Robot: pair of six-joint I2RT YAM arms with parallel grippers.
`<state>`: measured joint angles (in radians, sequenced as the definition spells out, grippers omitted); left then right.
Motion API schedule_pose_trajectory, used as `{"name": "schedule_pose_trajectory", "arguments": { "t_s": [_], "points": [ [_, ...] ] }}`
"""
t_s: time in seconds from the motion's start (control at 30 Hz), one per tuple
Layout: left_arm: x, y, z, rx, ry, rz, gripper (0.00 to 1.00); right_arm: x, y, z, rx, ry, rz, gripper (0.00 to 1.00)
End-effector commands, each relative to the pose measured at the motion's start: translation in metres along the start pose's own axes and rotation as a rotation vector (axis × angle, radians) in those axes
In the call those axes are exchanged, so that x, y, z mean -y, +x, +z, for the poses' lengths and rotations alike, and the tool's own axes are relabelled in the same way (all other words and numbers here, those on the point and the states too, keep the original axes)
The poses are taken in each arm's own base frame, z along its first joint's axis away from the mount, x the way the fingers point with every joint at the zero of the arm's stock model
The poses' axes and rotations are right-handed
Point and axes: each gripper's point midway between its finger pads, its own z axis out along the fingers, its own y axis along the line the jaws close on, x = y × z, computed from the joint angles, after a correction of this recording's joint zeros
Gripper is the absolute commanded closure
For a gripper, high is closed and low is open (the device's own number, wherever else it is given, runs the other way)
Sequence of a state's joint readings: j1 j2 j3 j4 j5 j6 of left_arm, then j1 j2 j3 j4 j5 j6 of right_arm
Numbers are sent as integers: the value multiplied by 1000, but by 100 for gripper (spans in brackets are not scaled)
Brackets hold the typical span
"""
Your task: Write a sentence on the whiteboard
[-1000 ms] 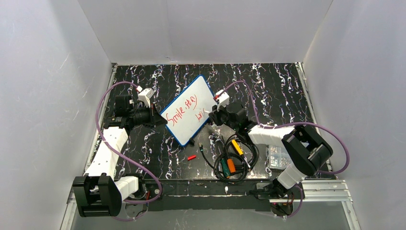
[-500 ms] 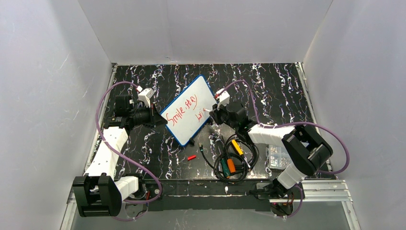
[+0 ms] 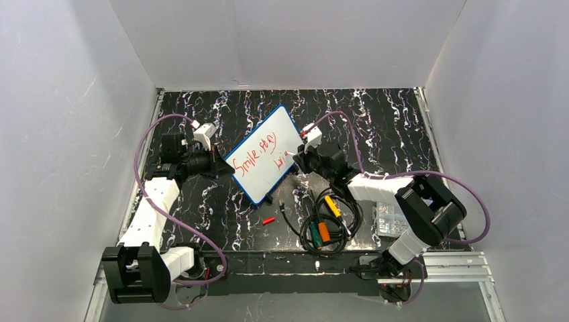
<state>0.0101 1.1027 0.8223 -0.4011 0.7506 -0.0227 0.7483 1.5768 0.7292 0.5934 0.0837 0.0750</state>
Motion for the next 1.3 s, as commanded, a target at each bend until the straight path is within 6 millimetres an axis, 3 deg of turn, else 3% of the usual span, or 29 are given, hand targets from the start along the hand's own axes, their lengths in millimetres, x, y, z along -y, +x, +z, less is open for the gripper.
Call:
{"name": "schedule_pose_trajectory", "arguments": {
  "t_s": [0.0, 0.33, 0.53, 0.73, 0.9, 1.07, 1.27],
  "points": [
    [-5, 12, 0, -54, -29, 7, 100, 1, -18, 0, 56, 15, 7, 99],
    [-4, 13, 0, -54, -25, 6, 100, -1, 15, -9, -12, 22, 34, 99],
    [-4, 12, 0, -53, -24, 5, 100, -4, 18, -10, -19, 9, 37, 99],
    [-4, 12, 0, -52, -24, 6, 100, -15, 5, -12, 9, -33, 38, 99],
    [-4, 12, 0, -52, -25, 6, 100, -21, -17, -19, 70, -56, 52, 99],
    [-4, 12, 0, -51, -25, 7, 100, -5, -45, -30, 142, 34, 49, 99],
    [-4, 12, 0, -51, -26, 6, 100, 3, -62, -20, 170, 75, 9, 99]
  ]
}}
